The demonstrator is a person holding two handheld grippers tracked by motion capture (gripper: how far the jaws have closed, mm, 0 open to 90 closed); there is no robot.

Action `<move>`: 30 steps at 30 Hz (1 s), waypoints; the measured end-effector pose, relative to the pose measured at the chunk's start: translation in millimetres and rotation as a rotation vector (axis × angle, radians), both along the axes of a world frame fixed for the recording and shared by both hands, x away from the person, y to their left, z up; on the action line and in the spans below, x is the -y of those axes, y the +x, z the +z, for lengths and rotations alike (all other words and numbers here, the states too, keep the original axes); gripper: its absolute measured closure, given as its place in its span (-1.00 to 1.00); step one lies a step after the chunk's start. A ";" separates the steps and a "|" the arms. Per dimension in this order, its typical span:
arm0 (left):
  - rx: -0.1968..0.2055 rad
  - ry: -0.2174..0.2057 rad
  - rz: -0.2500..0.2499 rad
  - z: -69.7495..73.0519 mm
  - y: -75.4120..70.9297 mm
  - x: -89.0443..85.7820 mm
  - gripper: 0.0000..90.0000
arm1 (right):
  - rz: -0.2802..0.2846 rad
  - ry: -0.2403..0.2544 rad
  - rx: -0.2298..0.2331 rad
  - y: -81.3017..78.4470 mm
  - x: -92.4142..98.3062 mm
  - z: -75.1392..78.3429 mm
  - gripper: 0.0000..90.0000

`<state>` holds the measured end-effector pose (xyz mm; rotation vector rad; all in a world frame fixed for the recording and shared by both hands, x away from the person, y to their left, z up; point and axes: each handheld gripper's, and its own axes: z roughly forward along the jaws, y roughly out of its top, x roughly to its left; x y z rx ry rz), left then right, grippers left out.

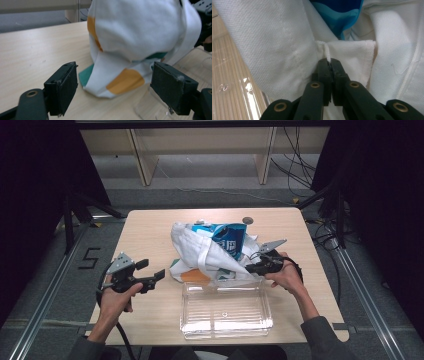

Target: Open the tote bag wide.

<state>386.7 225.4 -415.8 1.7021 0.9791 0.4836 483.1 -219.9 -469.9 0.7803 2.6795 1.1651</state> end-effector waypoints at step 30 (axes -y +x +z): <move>-0.103 0.005 0.005 45.4 83.9 18.5 -0.50 | -0.209 0.196 0.099 -29.4 61.8 55.0 0.31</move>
